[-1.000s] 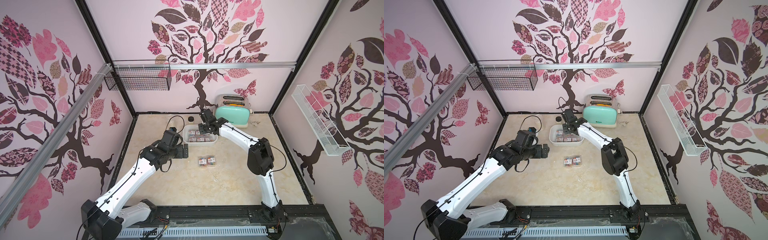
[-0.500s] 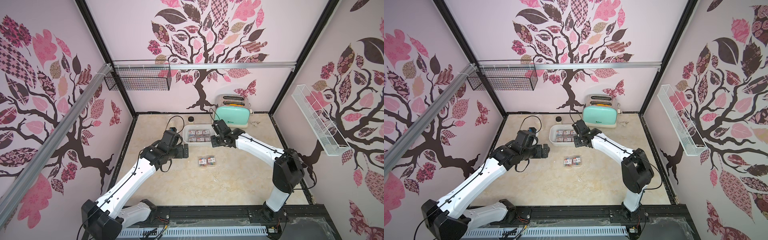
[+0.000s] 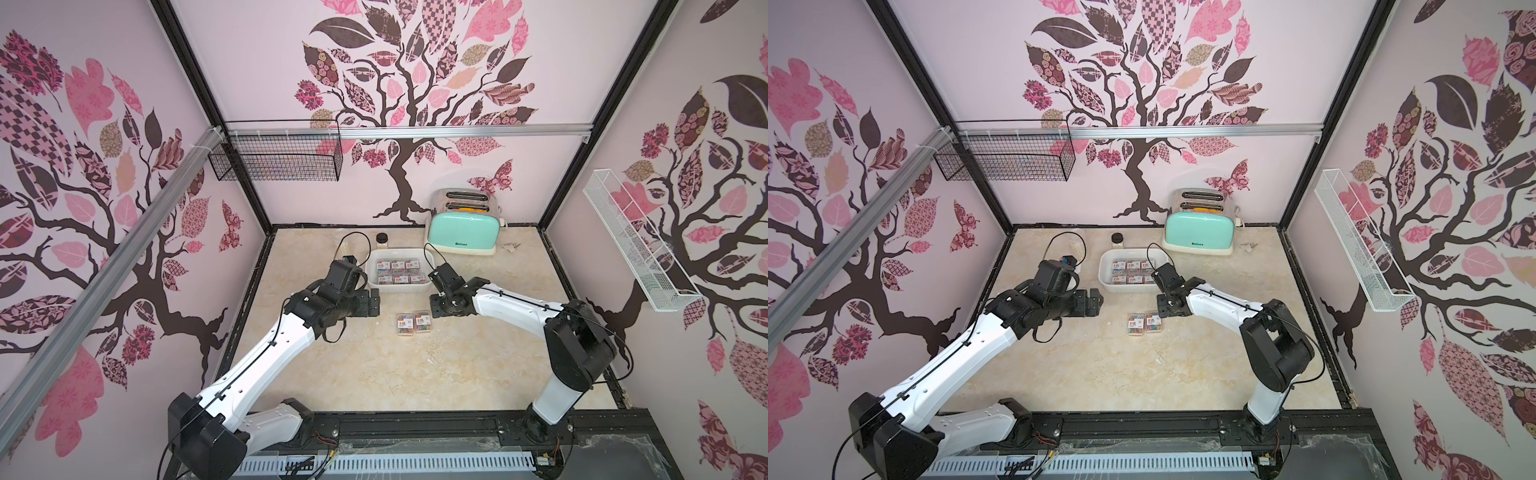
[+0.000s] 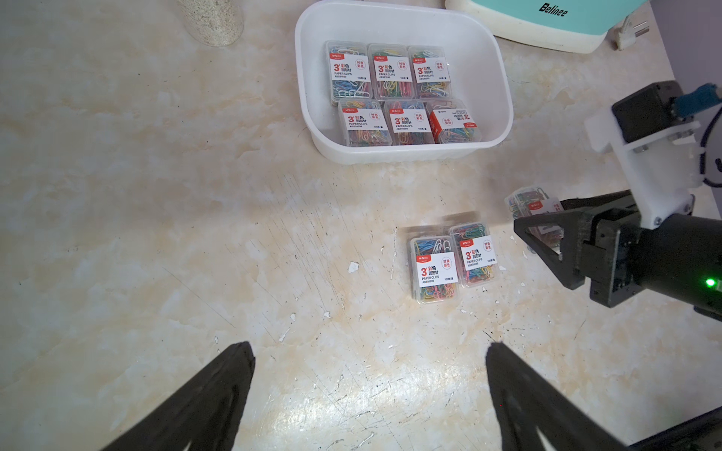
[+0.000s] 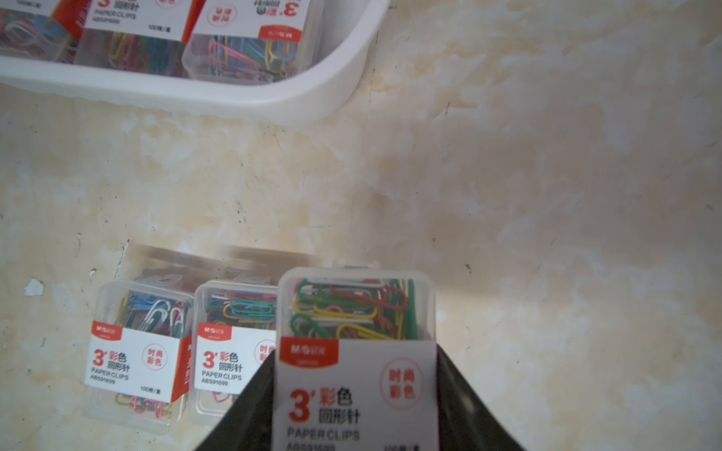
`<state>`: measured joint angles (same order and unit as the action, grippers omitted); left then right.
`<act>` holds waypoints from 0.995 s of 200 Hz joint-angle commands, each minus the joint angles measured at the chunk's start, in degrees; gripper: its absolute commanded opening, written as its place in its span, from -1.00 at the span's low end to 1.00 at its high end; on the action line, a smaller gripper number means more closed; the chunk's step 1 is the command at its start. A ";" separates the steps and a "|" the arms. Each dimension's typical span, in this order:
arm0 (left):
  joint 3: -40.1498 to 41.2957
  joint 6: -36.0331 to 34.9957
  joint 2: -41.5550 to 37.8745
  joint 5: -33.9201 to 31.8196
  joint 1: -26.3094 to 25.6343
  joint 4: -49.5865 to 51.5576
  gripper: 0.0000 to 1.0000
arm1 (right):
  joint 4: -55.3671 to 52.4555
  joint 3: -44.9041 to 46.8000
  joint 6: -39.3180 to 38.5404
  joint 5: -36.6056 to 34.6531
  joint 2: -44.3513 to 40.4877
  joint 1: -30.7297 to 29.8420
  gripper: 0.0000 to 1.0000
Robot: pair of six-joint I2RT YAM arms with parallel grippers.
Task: Take the paper clips out of the storage box
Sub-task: Pick up the boxed paper clips from the storage box, then place the boxed paper clips at the center of the board.
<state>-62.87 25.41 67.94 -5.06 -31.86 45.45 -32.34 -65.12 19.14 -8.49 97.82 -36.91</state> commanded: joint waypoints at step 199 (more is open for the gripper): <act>-0.10 -0.63 2.28 1.60 0.21 -2.39 0.96 | 2.56 3.29 3.87 1.78 3.78 -1.96 -0.24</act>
<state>-62.87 25.34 70.13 -3.62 -31.86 43.75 -30.39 -61.91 21.96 -6.66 100.09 -38.46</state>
